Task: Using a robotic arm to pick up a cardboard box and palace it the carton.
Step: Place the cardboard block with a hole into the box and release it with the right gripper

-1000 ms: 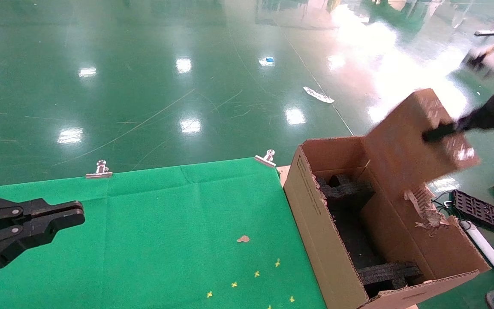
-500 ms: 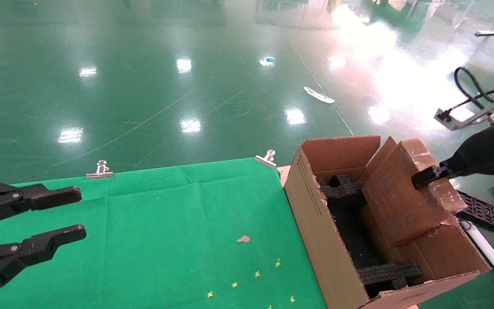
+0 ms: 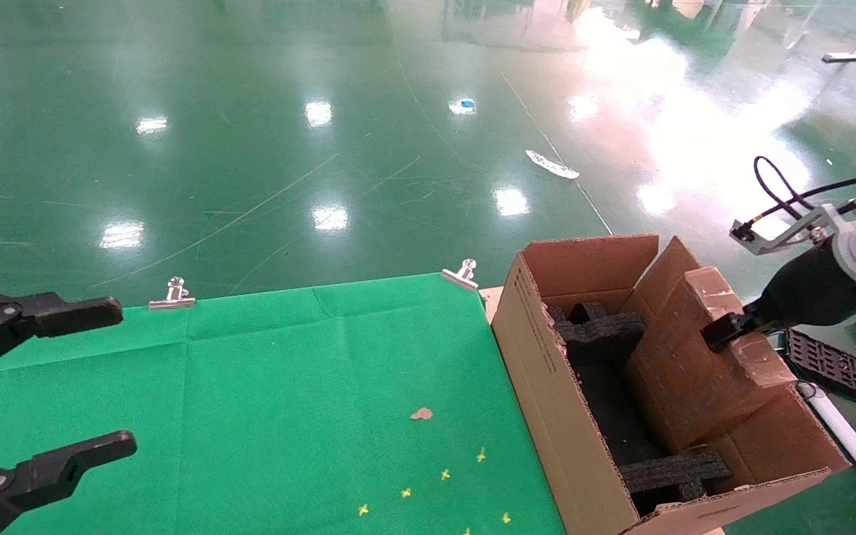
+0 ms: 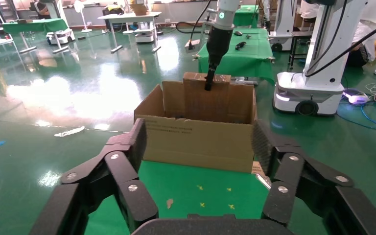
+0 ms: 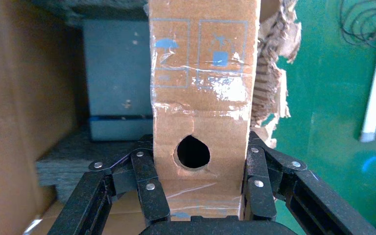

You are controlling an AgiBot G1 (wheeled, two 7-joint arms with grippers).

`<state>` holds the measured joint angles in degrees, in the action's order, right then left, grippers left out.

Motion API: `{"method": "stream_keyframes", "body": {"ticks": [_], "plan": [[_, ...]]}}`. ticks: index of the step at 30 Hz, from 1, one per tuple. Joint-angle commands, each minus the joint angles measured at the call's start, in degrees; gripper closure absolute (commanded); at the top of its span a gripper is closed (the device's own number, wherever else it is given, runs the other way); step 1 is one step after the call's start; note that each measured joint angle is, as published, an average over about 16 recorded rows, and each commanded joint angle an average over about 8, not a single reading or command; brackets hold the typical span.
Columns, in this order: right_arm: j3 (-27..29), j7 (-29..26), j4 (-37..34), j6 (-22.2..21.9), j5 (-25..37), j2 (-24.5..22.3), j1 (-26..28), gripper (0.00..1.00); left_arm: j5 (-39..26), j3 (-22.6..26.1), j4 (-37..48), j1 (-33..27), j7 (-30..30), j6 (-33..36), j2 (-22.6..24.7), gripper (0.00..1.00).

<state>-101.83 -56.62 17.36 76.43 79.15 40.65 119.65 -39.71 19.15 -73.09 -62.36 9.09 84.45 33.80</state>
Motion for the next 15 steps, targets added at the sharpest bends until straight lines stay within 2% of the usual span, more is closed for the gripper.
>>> {"method": "stream_keyframes", "body": {"ticks": [1, 7, 15], "plan": [[-0.2, -0.1, -0.6, -0.5, 0.1, 0.5, -0.8, 1.00, 0.0, 0.0, 0.0, 0.0, 0.0, 0.0, 0.0, 0.00], [-0.2, 0.2, -2.5, -2.0, -0.2, 1.5, -3.5, 1.00, 0.0, 0.0, 0.0, 0.0, 0.0, 0.0, 0.0, 0.00], [0.5, 0.5, -4.5, -6.4, -1.7, 3.2, -9.2, 1.00, 0.0, 0.0, 0.0, 0.0, 0.0, 0.0, 0.0, 0.00]]}}
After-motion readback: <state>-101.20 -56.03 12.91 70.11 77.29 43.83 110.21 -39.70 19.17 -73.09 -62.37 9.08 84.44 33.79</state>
